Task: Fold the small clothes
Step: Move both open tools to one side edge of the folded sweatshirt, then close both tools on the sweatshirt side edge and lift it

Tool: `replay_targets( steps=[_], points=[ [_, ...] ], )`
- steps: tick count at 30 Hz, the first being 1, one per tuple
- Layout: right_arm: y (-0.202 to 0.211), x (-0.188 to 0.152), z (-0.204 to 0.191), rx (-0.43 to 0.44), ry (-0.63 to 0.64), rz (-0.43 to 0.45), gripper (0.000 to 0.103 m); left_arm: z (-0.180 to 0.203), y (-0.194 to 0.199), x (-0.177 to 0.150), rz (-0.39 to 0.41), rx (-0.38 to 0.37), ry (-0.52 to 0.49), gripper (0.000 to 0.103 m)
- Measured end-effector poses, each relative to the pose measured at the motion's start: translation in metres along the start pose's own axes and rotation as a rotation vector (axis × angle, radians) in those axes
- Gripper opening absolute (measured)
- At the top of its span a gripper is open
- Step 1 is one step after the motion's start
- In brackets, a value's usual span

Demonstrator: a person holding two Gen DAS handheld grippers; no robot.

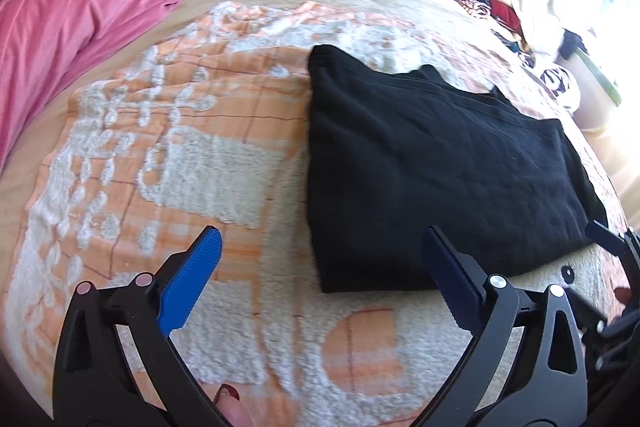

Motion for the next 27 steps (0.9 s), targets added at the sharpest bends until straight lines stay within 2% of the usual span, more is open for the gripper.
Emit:
replay_targets(
  steps=[9, 15, 22, 27],
  points=[
    [-0.021, 0.018, -0.066, 0.0, 0.182, 0.015, 0.093, -0.035, 0.001, 0.005, 0.005, 0.008, 0.103, 0.093],
    [-0.048, 0.033, -0.101, -0.066, 0.321, 0.025, 0.093, -0.055, -0.001, 0.007, 0.017, 0.038, 0.152, 0.093],
    [-0.073, 0.051, -0.114, -0.089, 0.328, 0.035, 0.093, -0.072, -0.003, 0.017, 0.02, 0.051, 0.208, 0.093],
    [-0.085, 0.063, -0.116, -0.11, 0.328, 0.053, 0.09, -0.074, -0.008, 0.037, 0.023, 0.049, 0.199, 0.093]
  ],
)
Point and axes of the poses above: each gripper's, at about its wrist camera, not at the fingertips, and y roughly against the way its jaws point, z to its right, x to its top, the point moved 10 cm from there along -y, roughly the way its jaws point, and after that the axes turned 11 degrees about -x, right-handed, at the moved point
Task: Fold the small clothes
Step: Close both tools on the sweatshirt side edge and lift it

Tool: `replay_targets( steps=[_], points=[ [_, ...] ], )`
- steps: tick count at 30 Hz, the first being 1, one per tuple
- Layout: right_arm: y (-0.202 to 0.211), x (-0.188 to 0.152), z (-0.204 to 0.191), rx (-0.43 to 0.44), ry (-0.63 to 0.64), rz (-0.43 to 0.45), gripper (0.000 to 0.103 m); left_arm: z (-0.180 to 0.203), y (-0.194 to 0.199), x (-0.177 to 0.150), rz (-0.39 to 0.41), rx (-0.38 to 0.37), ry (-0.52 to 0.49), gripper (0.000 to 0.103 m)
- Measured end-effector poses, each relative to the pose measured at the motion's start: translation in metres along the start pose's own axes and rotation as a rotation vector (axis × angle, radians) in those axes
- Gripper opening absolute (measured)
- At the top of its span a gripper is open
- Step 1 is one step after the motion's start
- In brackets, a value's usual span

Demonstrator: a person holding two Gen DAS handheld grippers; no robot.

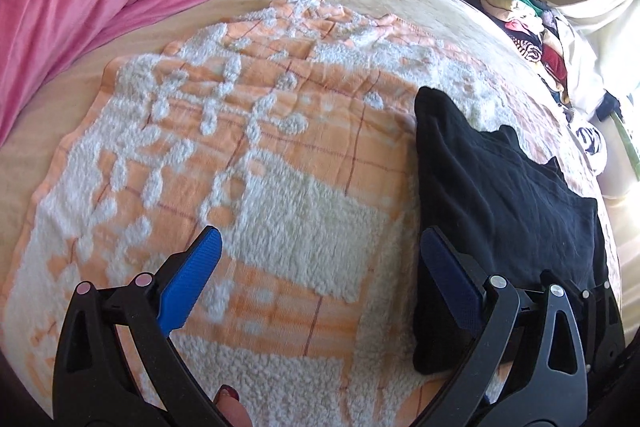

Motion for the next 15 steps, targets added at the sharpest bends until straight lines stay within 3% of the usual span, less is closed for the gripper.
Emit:
replay_targets(
  steps=[4, 7, 9, 11, 15],
  points=[
    [-0.005, 0.008, -0.001, -0.021, 0.021, 0.023, 0.079, 0.004, -0.011, 0.018, -0.016, -0.01, 0.002, 0.093],
    [-0.004, 0.013, 0.002, -0.032, 0.026, 0.053, 0.062, 0.011, -0.022, 0.026, -0.047, -0.036, 0.01, 0.093],
    [0.0, 0.013, 0.003, -0.02, 0.023, 0.069, 0.03, 0.017, -0.028, 0.029, -0.058, -0.047, 0.015, 0.093],
    [0.007, 0.015, 0.01, -0.044, 0.014, 0.107, 0.022, 0.026, -0.033, 0.031, -0.073, -0.086, 0.029, 0.093],
    [0.023, 0.018, 0.027, -0.066, -0.036, 0.165, 0.017, 0.048, -0.043, 0.031, -0.119, -0.198, 0.068, 0.093]
  ],
)
Point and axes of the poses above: each gripper's, at about its wrist camera, not at the fingertips, and y roughly against the way its jaws point, z to its right, x to its top, the point moved 10 cm from there along -y, roughly the way its jaws point, and after that the axes turned 11 degrees about -x, right-handed, at the moved point
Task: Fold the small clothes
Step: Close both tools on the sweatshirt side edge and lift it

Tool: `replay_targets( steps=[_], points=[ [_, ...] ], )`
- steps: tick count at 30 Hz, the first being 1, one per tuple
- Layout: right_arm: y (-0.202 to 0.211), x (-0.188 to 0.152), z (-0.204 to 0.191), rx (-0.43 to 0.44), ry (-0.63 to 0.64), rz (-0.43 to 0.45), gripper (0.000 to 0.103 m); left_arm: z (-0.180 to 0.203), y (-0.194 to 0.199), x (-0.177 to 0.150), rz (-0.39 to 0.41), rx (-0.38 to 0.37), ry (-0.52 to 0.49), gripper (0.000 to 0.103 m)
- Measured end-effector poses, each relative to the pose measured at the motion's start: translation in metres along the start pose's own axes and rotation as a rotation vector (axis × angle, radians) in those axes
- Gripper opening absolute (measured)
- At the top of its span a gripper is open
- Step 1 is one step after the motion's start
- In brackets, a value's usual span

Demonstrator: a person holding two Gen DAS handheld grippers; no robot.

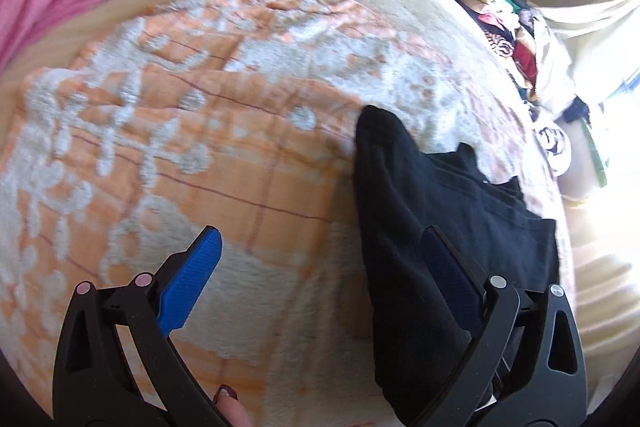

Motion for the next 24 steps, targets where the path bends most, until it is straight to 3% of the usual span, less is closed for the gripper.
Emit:
replay_targets(
  steps=[9, 11, 14, 16, 18, 21, 24],
  points=[
    [0.025, -0.005, 0.05, -0.059, -0.072, 0.049, 0.012, 0.051, -0.012, -0.001, -0.022, -0.131, 0.004, 0.093],
    [0.032, -0.008, 0.061, -0.069, -0.106, 0.052, 0.011, 0.069, -0.012, -0.002, -0.021, -0.17, -0.001, 0.088],
    [0.04, -0.014, 0.076, -0.078, -0.15, 0.053, 0.01, 0.093, -0.016, -0.004, -0.042, -0.243, 0.017, 0.066],
    [0.045, -0.018, 0.085, -0.085, -0.172, 0.053, 0.009, 0.112, -0.018, -0.006, -0.048, -0.273, 0.014, 0.041],
    [0.049, -0.022, 0.093, -0.092, -0.189, 0.053, 0.009, 0.13, -0.019, -0.007, -0.049, -0.282, -0.005, 0.026],
    [0.058, -0.031, 0.109, -0.109, -0.235, 0.055, 0.008, 0.157, -0.019, -0.008, -0.038, -0.282, -0.036, 0.018],
    [0.066, -0.039, 0.128, -0.121, -0.293, 0.053, 0.008, 0.182, -0.019, -0.01, -0.035, -0.289, -0.07, 0.017]
  ],
)
Point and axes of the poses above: each gripper's, at about its wrist camera, not at the fingertips, and y roughly against the way its jaws point, z to its right, x to its top, the point moved 10 cm from there along -y, roughly the way its jaws point, and after that the axes turned 11 degrees about -x, right-handed, at the moved point
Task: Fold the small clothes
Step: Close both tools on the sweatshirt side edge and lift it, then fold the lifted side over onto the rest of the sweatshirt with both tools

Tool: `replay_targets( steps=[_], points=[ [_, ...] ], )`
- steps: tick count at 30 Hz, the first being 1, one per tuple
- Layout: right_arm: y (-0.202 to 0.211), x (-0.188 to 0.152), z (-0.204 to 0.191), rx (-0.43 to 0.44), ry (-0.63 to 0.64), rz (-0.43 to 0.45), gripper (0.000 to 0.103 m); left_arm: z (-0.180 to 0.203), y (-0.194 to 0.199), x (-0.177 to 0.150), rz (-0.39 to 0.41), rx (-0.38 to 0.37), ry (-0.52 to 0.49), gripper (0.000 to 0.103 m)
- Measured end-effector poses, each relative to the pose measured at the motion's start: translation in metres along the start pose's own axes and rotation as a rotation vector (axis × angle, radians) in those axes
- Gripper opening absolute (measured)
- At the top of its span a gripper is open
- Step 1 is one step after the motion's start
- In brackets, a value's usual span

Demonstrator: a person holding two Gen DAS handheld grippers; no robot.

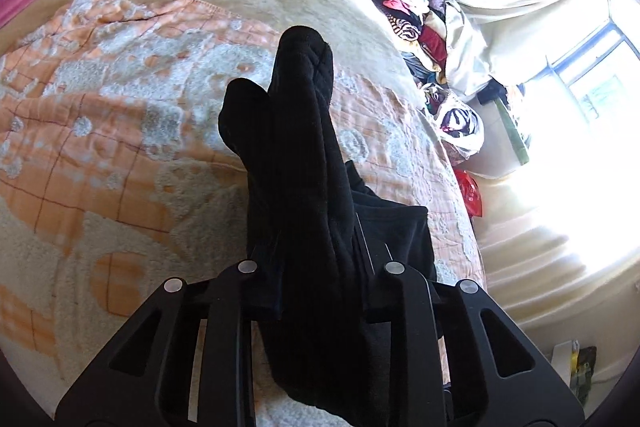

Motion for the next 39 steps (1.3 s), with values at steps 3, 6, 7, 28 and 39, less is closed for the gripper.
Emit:
replay_targets(
  steps=[3, 6, 7, 28, 39],
  points=[
    [0.003, -0.004, 0.022, -0.02, -0.049, -0.008, 0.008, 0.023, -0.01, -0.002, -0.007, -0.006, -0.029, 0.017],
    [0.004, -0.01, 0.043, -0.036, -0.111, -0.018, 0.008, 0.04, -0.022, -0.005, -0.019, 0.0, -0.063, 0.017],
    [0.005, -0.012, 0.048, -0.043, -0.126, -0.018, 0.008, 0.046, -0.026, -0.006, -0.023, -0.002, -0.069, 0.017],
    [-0.01, -0.097, 0.122, -0.03, -0.509, -0.232, 0.008, 0.09, -0.123, -0.055, -0.162, 0.028, -0.136, 0.017],
    [-0.02, -0.122, 0.132, 0.047, -0.72, -0.341, 0.008, 0.096, -0.162, -0.071, -0.208, 0.069, -0.154, 0.019]
  ],
)
Point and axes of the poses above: each gripper's, at about its wrist camera, not at the fingertips, and y roughly against the way its jaws point, z to its right, x to its top, the point moved 10 cm from there along -y, roughly the way its jaws point, and after that the axes turned 11 degrees about -x, right-handed, at the moved point
